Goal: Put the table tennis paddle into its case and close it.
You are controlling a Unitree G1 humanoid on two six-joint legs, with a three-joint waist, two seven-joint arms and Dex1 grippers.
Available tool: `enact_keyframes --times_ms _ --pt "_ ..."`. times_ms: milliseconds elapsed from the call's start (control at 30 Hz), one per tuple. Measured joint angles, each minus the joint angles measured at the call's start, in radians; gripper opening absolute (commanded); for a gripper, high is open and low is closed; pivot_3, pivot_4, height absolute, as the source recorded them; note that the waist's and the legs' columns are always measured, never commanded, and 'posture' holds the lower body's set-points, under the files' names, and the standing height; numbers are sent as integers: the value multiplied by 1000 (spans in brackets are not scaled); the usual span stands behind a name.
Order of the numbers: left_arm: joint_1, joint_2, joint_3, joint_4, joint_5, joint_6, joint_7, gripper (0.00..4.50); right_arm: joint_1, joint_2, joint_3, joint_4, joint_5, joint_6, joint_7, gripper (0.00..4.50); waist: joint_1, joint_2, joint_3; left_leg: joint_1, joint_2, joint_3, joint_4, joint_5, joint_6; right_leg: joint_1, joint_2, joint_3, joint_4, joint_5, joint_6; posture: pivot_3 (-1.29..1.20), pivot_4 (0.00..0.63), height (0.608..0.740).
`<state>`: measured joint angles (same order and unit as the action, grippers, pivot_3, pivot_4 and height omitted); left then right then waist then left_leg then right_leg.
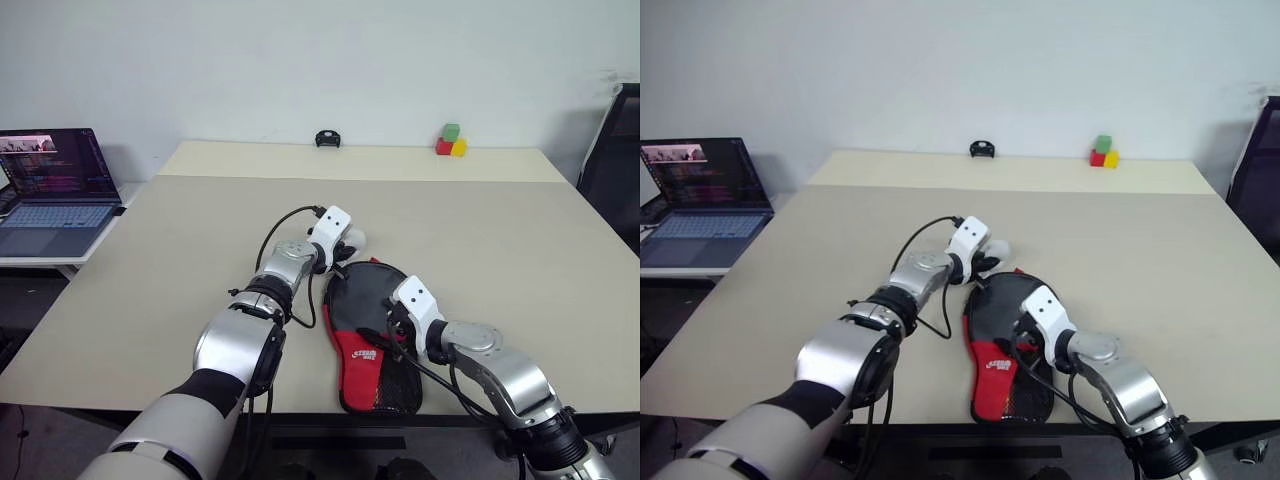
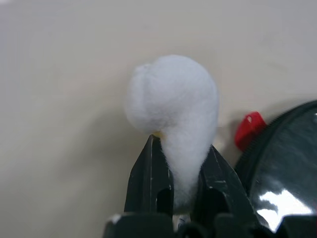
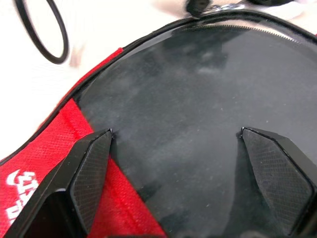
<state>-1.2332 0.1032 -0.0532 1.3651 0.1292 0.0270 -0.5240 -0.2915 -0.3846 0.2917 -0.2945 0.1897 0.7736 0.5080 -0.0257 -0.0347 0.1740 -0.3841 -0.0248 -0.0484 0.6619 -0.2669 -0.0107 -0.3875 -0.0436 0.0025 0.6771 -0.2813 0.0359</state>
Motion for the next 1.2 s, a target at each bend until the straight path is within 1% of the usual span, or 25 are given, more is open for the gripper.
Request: enact_keyframes --times_ms 267,600,833,1067,1133,1200 --pt "-57 -54 -3 17 54 -37 83 108 43 37 1 -64 -11 41 -57 4500 0 0 0 0 0 0 -1 0 0 0 0 -1 -1 0 1 0 150 740" --pt "-110 -194 -47 28 141 -58 109 107 125 78 1 -157 -12 75 -138 4500 0 0 0 -1 0 -1 -1 -1 -1 0 0 -1 -3 -2 3 0 150 740" --pt "-112 -251 -58 29 165 -69 99 107 163 91 12 -213 -11 109 -160 4500 1 0 -1 -1 -1 -1 -1 -1 -1 1 0 -2 -3 -2 4 0 150 740" --pt "-87 -256 -98 29 198 -81 10 107 161 98 13 -213 -11 120 -166 4500 0 0 -2 0 -2 -2 -1 -1 -1 3 0 -3 -3 -3 5 0 150 740" --pt "-74 -255 -103 29 202 -81 -16 851 158 101 13 -212 -11 125 -167 4500 0 0 -2 0 -2 -2 -1 -1 -1 3 0 -3 -3 -3 5 0 150 740" --pt "-71 -254 -106 29 206 -80 -34 1434 156 101 13 -212 -11 128 -167 4500 0 0 -2 0 -2 -2 -1 -1 -1 3 0 -3 -3 -3 5 0 150 740"
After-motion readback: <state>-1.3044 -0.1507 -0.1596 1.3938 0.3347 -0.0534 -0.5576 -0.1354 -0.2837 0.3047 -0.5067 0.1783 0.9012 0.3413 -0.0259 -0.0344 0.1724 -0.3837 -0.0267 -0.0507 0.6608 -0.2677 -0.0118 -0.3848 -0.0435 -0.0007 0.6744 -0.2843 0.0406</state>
